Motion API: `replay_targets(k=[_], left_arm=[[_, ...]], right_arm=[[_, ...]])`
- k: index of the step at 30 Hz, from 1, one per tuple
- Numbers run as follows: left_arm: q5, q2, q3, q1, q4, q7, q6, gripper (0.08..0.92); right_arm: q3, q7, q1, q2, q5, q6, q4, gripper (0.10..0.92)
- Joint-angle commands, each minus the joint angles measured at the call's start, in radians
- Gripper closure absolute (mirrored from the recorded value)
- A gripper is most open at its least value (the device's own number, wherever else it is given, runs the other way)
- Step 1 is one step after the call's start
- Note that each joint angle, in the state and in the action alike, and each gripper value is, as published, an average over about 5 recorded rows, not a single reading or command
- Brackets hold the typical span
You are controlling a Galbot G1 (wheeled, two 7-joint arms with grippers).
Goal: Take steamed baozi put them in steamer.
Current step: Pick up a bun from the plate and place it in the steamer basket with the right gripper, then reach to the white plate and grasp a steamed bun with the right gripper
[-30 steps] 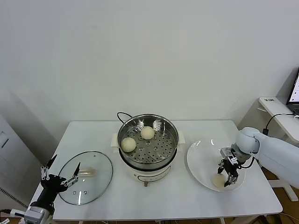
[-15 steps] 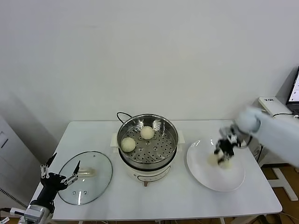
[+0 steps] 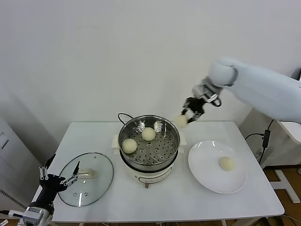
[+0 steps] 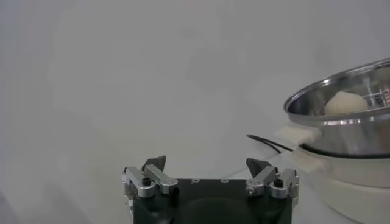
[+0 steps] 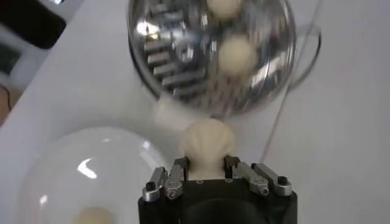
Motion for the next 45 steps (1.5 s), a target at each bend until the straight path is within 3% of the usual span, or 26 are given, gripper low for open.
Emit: replay_targets(k=[1, 8, 19, 22, 29, 33, 36, 41, 43, 45], left_arm=[[-0.007, -0.002, -0.008, 0.006, -0.001, 0.001, -0.002, 0.177], [-0.009, -0.008, -0.009, 0.009, 0.001, 0.002, -0.006, 0.177], [-0.010, -0.007, -0.006, 0.005, 0.005, 0.002, -0.007, 0.177], [-0.010, -0.006, -0.007, 0.006, 0.005, 0.002, -0.008, 0.177], [-0.010, -0.006, -0.006, 0.006, 0.010, 0.001, -0.012, 0.177], [-0.015, -0.001, -0.011, 0.007, 0.014, 0.001, -0.014, 0.177], [-0.021, 0.005, -0.015, 0.006, 0.016, 0.000, -0.015, 0.177], [-0.028, 0.013, -0.019, 0.006, 0.015, -0.001, -0.016, 0.177], [-0.028, 0.016, -0.017, 0.003, 0.014, -0.002, -0.014, 0.177], [-0.027, 0.017, -0.014, -0.003, 0.014, -0.002, -0.011, 0.177]], right_arm=[[-0.001, 0.038, -0.110, 0.138, -0.280, 0.208, 0.236, 0.643], [0.060, 0.049, -0.232, 0.174, -0.456, 0.349, 0.202, 0.643], [0.090, 0.044, -0.274, 0.188, -0.515, 0.394, 0.163, 0.638], [0.093, 0.041, -0.278, 0.190, -0.516, 0.398, 0.152, 0.593], [0.130, 0.029, -0.270, 0.197, -0.485, 0.410, 0.095, 0.390], [0.199, 0.009, -0.218, 0.181, -0.392, 0.377, 0.035, 0.278], [0.213, 0.009, -0.135, 0.139, -0.236, 0.261, -0.046, 0.220], [0.020, 0.036, 0.058, 0.017, 0.146, -0.118, -0.220, 0.203], [-0.056, 0.010, 0.099, -0.018, 0.240, -0.180, -0.317, 0.203], [-0.082, -0.019, 0.081, -0.051, 0.232, -0.179, -0.406, 0.203]])
